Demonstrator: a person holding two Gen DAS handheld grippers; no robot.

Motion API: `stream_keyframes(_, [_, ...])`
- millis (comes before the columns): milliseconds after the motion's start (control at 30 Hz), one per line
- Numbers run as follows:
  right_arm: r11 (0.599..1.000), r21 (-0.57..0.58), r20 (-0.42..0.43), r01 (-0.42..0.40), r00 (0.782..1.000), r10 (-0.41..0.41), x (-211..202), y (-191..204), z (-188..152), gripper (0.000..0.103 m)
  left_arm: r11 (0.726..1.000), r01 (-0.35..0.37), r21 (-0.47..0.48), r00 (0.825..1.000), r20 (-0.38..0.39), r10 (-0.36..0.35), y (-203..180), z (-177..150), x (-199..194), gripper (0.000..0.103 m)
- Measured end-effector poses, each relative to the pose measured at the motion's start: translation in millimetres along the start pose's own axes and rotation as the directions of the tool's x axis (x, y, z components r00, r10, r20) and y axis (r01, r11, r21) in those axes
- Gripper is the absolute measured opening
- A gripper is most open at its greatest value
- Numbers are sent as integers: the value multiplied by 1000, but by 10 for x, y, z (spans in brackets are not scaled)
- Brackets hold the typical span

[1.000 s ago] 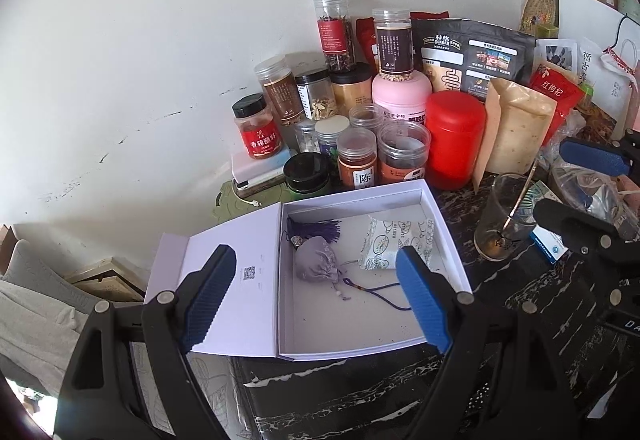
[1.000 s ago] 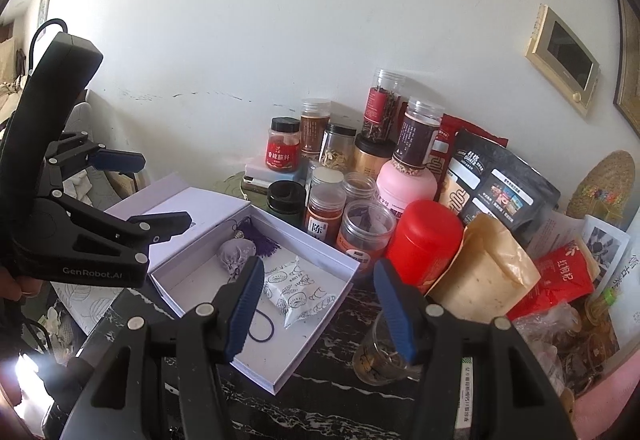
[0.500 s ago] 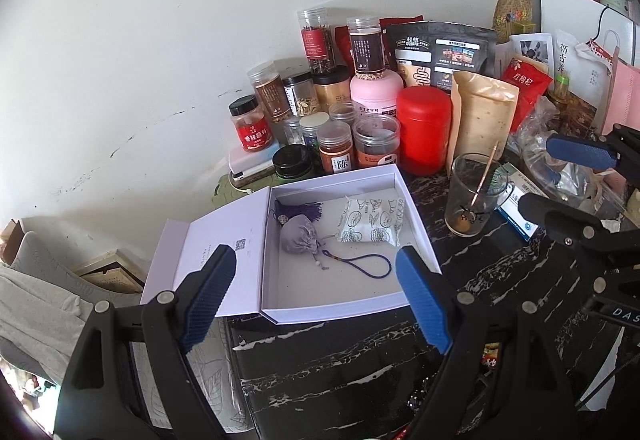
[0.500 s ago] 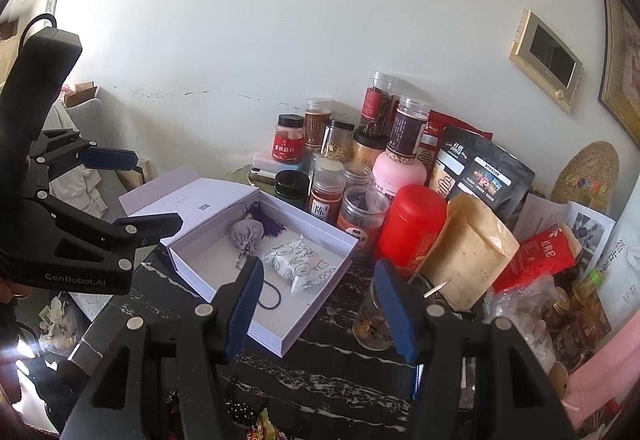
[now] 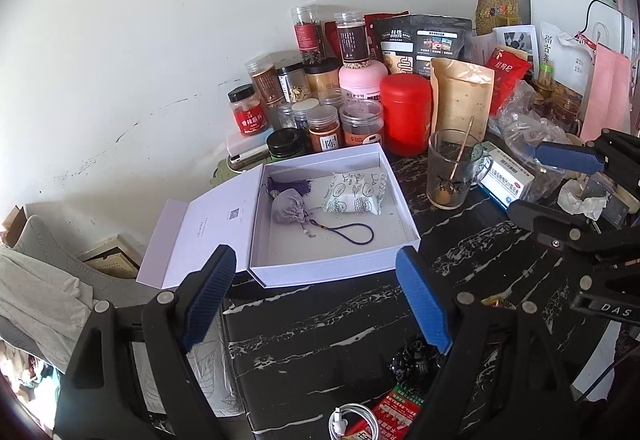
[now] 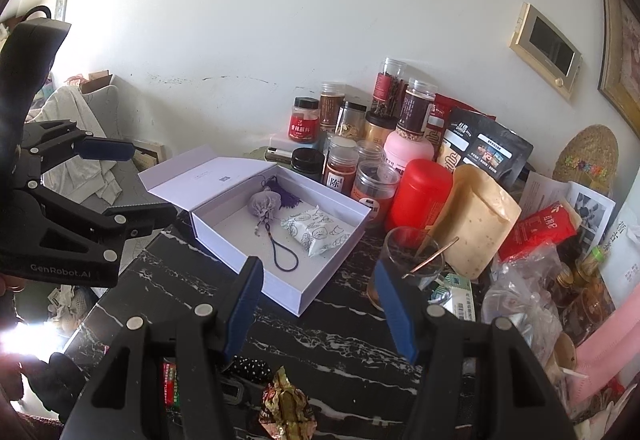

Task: Organize objects
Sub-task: 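Lift both open tools out of the white box back over the table, then grasp the green-gold snack bag with the right tool while the left tool grasps the black fabric item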

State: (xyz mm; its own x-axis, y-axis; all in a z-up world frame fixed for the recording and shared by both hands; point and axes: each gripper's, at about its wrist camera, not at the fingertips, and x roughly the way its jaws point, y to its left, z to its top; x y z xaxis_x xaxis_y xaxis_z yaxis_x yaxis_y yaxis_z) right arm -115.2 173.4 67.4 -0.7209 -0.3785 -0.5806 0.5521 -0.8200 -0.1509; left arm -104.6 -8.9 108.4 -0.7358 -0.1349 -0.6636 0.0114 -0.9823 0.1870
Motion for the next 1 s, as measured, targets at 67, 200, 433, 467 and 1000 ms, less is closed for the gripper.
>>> stream_keyframes(67, [1000,-3,-10,-7,1000,7,2,35,-76,59,1000,3,-5,1000,-6,-3,-10,-88,-21,81])
stream_keyframes(200, [1000,8,-27,-18,999,18,13,69,-210,59,1000,1,-11,1000,-7,-1,-31,-247,-79,81])
stream_keyframes(433, [1000,14,-58,-28,998,29,32,127,-416,59,1000,4,-27,1000,-4,-4,-65,-448,-158,81])
stream_keyframes(467, [999,16,-62,-30,998,31,36,134,-448,59,1000,7,-29,1000,-4,-7,-71,-473,-165,81])
stream_keyframes(1000, [997,66,-131,-45,990,54,190,152,-864,59,995,89,-33,995,-51,-91,-244,-897,136,81])
